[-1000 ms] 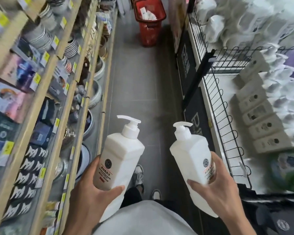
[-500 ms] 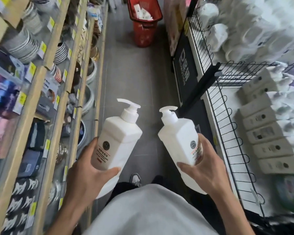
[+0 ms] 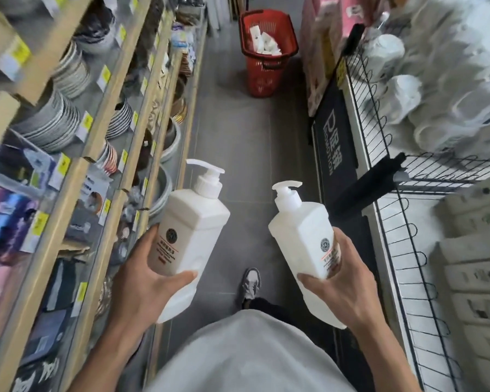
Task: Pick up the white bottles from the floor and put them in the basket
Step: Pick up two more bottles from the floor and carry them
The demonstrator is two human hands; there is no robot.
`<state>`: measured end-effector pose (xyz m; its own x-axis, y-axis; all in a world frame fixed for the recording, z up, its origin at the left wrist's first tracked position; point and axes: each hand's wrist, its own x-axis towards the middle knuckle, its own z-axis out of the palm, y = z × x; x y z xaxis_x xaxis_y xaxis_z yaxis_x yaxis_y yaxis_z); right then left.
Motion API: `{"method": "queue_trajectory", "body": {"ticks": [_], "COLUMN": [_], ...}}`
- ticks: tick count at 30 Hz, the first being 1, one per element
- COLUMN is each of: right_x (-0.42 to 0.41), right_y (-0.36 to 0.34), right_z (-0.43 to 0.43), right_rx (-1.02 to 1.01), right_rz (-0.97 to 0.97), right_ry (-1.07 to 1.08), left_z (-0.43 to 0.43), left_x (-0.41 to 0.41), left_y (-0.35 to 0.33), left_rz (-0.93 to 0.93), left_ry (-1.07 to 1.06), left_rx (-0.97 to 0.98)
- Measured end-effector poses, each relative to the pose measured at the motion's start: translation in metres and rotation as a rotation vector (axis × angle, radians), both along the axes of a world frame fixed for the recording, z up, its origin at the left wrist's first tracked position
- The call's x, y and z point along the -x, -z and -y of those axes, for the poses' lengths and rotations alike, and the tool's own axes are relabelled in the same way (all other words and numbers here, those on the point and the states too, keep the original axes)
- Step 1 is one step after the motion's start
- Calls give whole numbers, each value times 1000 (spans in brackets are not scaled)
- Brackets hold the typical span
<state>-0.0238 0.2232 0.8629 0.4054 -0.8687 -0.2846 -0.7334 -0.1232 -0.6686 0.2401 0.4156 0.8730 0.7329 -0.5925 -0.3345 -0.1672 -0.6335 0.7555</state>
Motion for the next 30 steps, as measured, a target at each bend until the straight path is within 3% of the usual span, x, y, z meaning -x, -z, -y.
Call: {"method": "queue_trajectory", "body": {"ticks": [12,30], "right_x": [-98,-275], "right_y": [-1,-13], "right_z": [157,299], "right_rx": [16,65], "right_rz": [16,-42], "right_ry": [-89,-24], "left_z": [130,294], "left_x": [-73,-255], "left_y": [-1,24], "left_rz": [45,-161], "left_ry": [-60,49], "left_rx": [44,105]}}
